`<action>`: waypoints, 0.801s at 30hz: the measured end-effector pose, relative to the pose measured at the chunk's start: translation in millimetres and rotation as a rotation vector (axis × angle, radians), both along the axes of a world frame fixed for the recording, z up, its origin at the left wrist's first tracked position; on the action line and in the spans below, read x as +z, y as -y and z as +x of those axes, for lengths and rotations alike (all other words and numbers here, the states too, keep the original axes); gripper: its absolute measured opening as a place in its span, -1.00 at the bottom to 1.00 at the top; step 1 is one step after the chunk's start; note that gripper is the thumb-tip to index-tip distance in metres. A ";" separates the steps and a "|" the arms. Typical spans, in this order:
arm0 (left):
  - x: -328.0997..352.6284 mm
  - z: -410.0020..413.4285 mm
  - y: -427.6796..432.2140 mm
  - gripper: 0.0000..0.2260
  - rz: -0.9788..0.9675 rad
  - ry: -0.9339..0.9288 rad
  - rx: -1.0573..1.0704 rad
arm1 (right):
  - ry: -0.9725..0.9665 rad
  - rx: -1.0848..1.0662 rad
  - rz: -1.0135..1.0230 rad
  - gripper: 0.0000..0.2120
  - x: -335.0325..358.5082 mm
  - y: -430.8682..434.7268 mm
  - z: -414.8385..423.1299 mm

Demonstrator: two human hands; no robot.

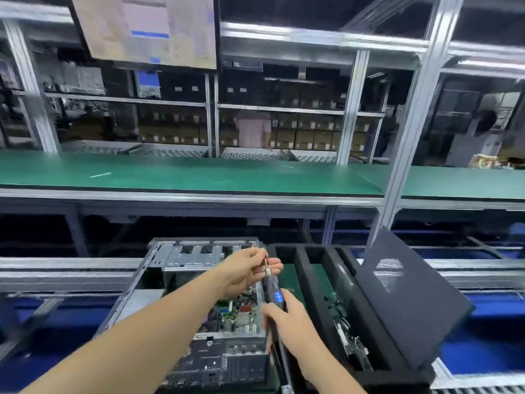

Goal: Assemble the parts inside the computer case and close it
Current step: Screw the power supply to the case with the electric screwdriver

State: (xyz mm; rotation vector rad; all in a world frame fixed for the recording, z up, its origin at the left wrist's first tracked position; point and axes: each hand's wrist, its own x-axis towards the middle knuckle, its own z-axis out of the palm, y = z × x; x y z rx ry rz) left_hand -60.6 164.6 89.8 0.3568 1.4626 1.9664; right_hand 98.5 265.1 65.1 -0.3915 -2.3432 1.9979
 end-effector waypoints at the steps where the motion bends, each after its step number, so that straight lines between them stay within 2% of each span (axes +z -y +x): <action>1: 0.4 4.8 13.9 -0.79 -0.003 0.013 -0.016 | -0.004 0.008 -0.048 -0.91 0.2 12.8 4.5; 5: -11.6 25.0 54.2 -0.73 0.039 0.063 -0.033 | 0.028 0.001 -0.101 -0.82 -9.2 54.0 20.6; 7: -19.4 33.4 71.4 -0.73 0.068 0.104 0.000 | 0.048 0.020 -0.117 -0.85 -13.7 72.5 28.4; 11: -30.4 46.5 108.0 -0.74 0.064 0.125 0.040 | 0.075 0.041 -0.062 -0.71 -20.0 101.3 36.1; 17: -37.1 63.2 163.4 -0.83 -0.145 -0.070 0.068 | 0.111 0.155 -0.035 -0.82 -24.4 135.3 46.8; 21: -40.8 73.8 186.7 -0.78 -0.261 -0.055 0.078 | 0.134 0.206 -0.161 -0.84 -29.5 148.8 56.5; 24: -44.2 88.5 193.5 -0.70 -0.343 -0.039 0.144 | 0.106 0.205 0.000 -0.83 -39.8 156.4 62.5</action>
